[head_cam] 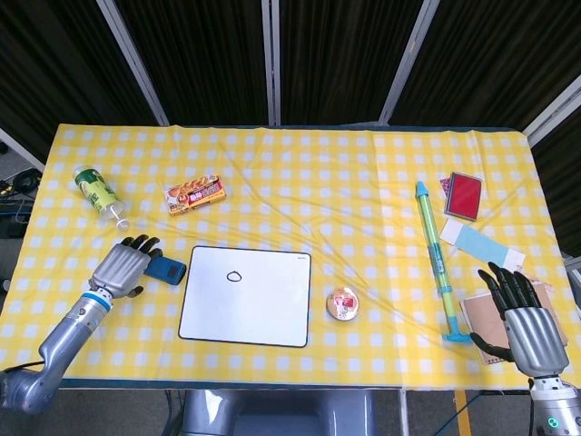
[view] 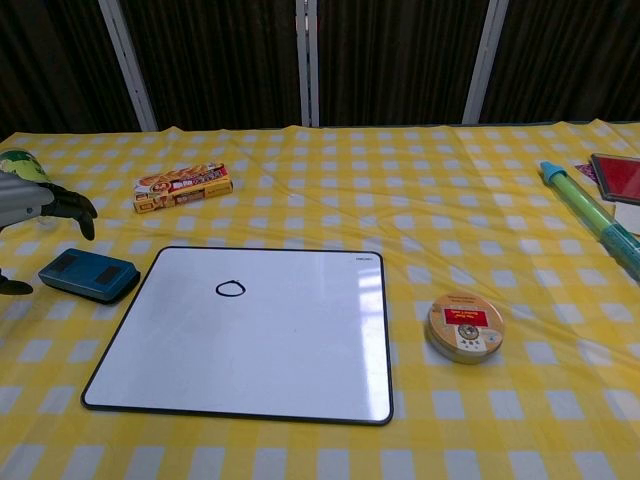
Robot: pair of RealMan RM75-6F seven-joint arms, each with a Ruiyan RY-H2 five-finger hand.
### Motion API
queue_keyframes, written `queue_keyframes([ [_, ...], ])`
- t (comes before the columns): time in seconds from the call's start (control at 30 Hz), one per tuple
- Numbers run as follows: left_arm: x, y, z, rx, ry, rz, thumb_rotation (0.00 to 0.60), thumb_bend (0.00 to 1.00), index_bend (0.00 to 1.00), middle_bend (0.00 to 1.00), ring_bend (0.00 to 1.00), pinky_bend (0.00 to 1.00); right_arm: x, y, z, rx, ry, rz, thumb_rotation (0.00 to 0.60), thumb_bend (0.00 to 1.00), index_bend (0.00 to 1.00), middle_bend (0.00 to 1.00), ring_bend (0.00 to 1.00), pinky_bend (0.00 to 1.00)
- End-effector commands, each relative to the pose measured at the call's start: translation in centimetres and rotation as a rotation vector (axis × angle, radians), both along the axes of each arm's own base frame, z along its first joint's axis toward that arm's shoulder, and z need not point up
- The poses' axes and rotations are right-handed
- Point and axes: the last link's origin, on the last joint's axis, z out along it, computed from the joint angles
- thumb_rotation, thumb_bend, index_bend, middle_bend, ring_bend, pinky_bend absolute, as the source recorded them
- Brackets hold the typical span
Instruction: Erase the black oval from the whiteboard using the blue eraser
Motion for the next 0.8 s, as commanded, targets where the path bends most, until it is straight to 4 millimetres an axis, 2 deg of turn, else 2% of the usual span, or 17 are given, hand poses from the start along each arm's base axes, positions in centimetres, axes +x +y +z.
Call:
queue_keyframes([
  [0.03, 0.3, 0.2, -0.9, -0.015, 0.014, -0.004, 0.6, 0.23, 0.27, 0.11, 0.11, 0.21, -0.1, 0.0, 0.1, 0.0, -0.002, -0.003, 0.6, 0.06, 0.0, 0.0, 0.0, 0.0],
  [0.8, 1.4, 2.1, -4.5, -0.034, 0.052, 0.026, 0.6, 0.25, 0.28, 0.12, 0.11, 0.22, -0.7, -0.5, 0.7, -0.002, -0.028, -0.025, 0.6, 0.06, 0.0, 0.0, 0.0, 0.0],
])
